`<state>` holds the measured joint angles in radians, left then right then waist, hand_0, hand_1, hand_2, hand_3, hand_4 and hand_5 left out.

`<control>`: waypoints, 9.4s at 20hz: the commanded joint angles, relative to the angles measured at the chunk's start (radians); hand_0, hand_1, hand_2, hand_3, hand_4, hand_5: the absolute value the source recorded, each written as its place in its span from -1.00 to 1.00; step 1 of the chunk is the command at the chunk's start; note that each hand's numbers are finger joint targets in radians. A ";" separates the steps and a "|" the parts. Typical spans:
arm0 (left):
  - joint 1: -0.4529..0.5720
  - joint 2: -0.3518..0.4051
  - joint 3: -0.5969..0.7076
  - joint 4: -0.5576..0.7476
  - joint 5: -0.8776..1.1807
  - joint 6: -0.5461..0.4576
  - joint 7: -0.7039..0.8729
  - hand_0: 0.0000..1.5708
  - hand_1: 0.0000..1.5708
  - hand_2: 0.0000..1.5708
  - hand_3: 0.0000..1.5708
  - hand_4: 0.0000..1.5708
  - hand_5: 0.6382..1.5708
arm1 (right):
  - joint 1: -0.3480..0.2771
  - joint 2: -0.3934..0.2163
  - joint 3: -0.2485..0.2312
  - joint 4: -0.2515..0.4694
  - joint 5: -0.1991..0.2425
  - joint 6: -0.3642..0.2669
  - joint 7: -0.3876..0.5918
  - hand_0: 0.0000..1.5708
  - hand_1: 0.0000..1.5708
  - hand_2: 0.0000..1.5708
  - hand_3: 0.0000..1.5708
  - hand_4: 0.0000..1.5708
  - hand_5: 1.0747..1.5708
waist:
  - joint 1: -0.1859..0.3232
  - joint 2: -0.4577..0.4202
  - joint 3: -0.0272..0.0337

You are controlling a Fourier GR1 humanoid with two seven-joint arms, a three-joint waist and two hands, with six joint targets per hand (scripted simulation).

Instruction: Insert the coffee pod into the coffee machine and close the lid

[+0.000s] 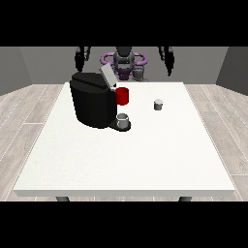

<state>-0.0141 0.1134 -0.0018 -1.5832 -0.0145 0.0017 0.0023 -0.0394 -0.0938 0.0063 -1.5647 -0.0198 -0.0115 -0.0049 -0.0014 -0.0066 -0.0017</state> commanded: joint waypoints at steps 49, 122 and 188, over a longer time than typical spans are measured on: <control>-0.535 0.303 -0.124 0.784 -0.755 0.032 -0.206 -0.04 -0.04 0.21 0.03 -0.57 1.00 | -0.182 0.089 0.058 0.214 0.202 -0.140 -0.037 -1.00 -1.00 -1.00 -1.00 -1.00 1.00 | -0.159 0.241 0.0018; -1.211 0.327 0.128 0.940 -0.713 -0.447 -0.077 0.58 0.58 0.64 0.56 -0.45 1.00 | -0.374 0.028 -0.030 0.268 0.211 -0.168 0.039 -1.00 -1.00 -1.00 -1.00 -0.76 1.00 | -0.302 0.274 0.0018; -1.282 0.425 0.084 0.955 -0.912 -0.168 -0.285 -1.00 -1.00 -0.21 -0.38 -1.00 1.00 | -0.521 -0.041 -0.091 0.272 0.207 -0.169 0.083 -1.00 -1.00 -1.00 -1.00 -0.81 1.00 | -0.325 0.428 0.0018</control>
<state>-1.3071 0.5423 0.0795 -0.6435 -0.9104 -0.2098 -0.2890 -0.5181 -0.0989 -0.0533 -1.2978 0.2005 -0.1967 0.0362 -0.3355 0.4109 0.0035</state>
